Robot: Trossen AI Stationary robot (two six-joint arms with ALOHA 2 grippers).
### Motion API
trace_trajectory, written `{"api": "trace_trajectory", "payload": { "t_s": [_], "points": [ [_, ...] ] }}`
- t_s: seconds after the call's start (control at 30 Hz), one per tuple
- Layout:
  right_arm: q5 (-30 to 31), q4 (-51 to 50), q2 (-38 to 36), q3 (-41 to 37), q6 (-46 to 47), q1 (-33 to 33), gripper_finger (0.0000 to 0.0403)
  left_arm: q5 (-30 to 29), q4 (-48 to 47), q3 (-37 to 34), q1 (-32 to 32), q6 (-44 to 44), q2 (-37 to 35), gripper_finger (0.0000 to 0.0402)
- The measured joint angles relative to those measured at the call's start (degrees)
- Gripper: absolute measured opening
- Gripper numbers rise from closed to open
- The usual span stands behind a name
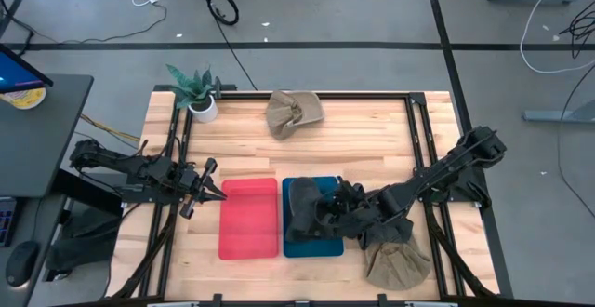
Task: Pick & Place hat
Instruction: Put the top black cap into the blue bin
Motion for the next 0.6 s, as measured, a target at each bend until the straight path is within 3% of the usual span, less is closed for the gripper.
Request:
{"api": "trace_trajectory", "payload": {
  "t_s": [0.33, 0.6],
  "points": [
    [-4.57, 0.97, 9.69, 0.26, 2.4, -3.4, 0.0, -0.01, 0.01, 0.01, 0.0, -0.02, 0.0, 0.0034],
    [-4.66, -0.34, 12.21, 0.37, 1.91, -3.53, 0.0, -0.02, 0.02, 0.01, 0.0, -0.02, 0.0, 0.0034]
  ]
}}
